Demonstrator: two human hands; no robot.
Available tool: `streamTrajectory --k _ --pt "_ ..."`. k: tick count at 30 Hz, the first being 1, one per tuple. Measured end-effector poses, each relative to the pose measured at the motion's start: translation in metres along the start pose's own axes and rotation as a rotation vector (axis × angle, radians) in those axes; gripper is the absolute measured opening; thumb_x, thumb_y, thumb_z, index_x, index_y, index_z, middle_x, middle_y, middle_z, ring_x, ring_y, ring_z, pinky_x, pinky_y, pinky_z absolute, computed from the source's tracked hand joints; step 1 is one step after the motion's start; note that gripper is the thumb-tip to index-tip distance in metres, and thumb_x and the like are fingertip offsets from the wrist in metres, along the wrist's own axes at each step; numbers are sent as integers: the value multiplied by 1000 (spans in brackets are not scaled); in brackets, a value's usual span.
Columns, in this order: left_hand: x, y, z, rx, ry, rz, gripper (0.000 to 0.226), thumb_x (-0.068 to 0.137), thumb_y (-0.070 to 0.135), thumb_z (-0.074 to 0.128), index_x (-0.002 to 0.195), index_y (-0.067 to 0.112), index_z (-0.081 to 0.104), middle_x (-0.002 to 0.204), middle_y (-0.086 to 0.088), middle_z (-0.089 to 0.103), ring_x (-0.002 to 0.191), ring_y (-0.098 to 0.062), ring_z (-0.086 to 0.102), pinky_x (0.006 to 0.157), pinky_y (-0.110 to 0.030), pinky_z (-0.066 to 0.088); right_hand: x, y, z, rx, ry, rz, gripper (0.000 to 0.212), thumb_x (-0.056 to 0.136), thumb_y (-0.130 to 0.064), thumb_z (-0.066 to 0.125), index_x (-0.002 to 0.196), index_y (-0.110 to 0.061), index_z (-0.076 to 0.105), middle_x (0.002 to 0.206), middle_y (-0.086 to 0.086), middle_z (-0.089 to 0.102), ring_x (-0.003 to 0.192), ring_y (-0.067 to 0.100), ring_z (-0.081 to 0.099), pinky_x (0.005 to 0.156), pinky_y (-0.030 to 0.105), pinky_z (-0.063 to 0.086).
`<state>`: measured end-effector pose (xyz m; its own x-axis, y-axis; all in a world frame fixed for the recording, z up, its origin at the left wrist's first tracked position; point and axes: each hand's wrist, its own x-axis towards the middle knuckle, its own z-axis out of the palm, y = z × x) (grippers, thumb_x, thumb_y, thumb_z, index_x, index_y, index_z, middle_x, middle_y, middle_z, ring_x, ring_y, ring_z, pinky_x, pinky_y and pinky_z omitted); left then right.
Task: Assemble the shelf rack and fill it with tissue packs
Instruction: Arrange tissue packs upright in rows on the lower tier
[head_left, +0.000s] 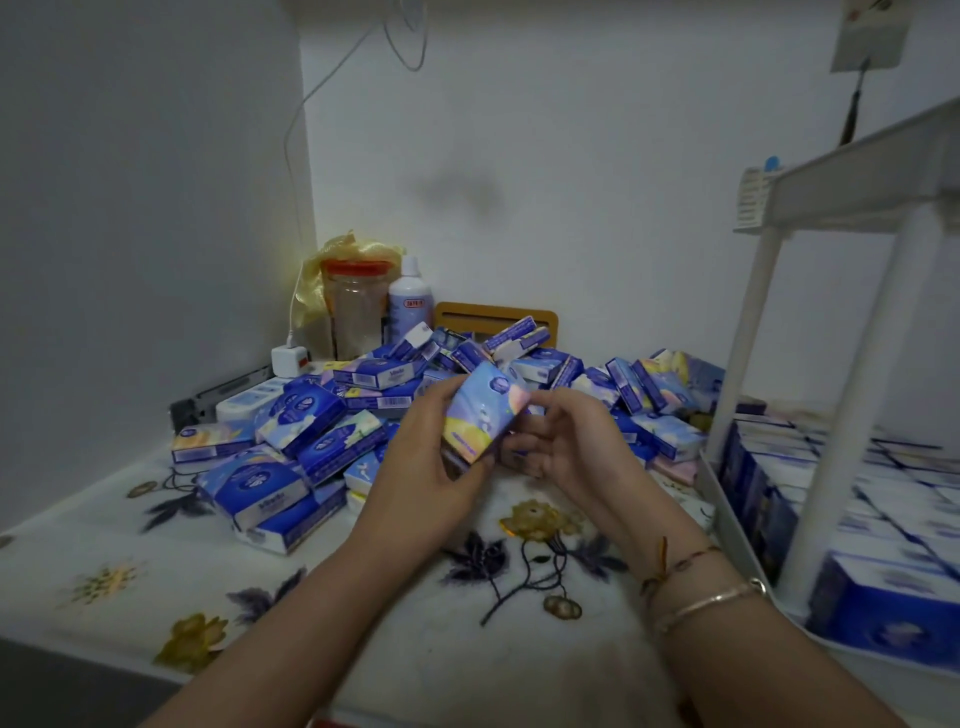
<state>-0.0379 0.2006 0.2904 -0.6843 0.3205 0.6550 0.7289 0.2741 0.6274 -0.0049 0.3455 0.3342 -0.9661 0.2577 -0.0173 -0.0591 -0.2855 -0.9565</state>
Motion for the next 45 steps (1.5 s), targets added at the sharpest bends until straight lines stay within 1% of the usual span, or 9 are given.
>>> streamTrajectory --k 2,6,12,17,23,28,34,41,45 --pt "3 -1 -2 3 44 -33 64 79 19 75 128 39 40 120 15 53 104 1 54 84 -17 49 8 2 -6 -208 141 -71 15 96 -15 41 105 -10 53 102 11 66 70 18 59 54 25 41" --pt "2 1 -7 -89 101 -102 66 77 11 75 123 40 37 101 30 49 86 25 51 66 0 43 18 29 -27 -1312 217 -298 50 90 -30 56 135 -18 39 128 8 52 119 25 46 92 39 43" --pt "-1 8 -9 -122 109 -76 66 78 9 75 127 34 40 103 31 48 90 23 51 66 1 42 30 42 -27 -1625 247 -389 54 92 -33 56 138 -13 36 125 10 54 118 30 49 93 40 42" --pt "-7 12 -15 -102 85 -43 68 77 11 75 127 39 38 115 27 50 105 7 54 78 -8 48 12 33 -24 -1276 319 -495 29 97 -28 45 111 -5 56 97 13 63 90 31 59 61 32 40" --pt "-23 27 -22 -86 34 -7 69 78 12 74 136 29 42 125 14 53 113 -1 54 93 -35 52 -30 -10 -14 -321 210 -236 27 99 -14 45 90 4 64 79 18 65 65 20 66 54 25 58" --pt "-34 65 -26 -87 86 77 68 77 12 75 132 34 42 120 21 54 108 3 55 86 -22 52 -89 -35 -4 -218 50 -267 33 99 -34 44 82 -13 63 76 5 65 73 16 63 69 32 58" --pt "-56 118 -27 -108 62 200 74 76 2 71 127 46 39 121 24 54 108 1 57 84 -16 51 -153 -58 -18 -328 -124 -341 47 95 -45 49 84 -1 62 79 29 62 76 29 60 79 37 49" --pt "-65 176 2 -265 33 253 65 74 2 74 130 24 47 117 12 57 103 -5 62 82 -22 55 -198 -79 -61 -13 -49 -218 26 96 -14 43 76 -6 55 82 16 57 74 31 64 71 38 60" --pt "-64 200 33 -258 -52 312 67 74 2 73 132 24 45 118 15 56 105 -2 59 84 -26 54 -213 -88 -92 -55 36 -275 47 98 -36 45 61 -12 62 82 15 66 77 29 66 78 41 56"
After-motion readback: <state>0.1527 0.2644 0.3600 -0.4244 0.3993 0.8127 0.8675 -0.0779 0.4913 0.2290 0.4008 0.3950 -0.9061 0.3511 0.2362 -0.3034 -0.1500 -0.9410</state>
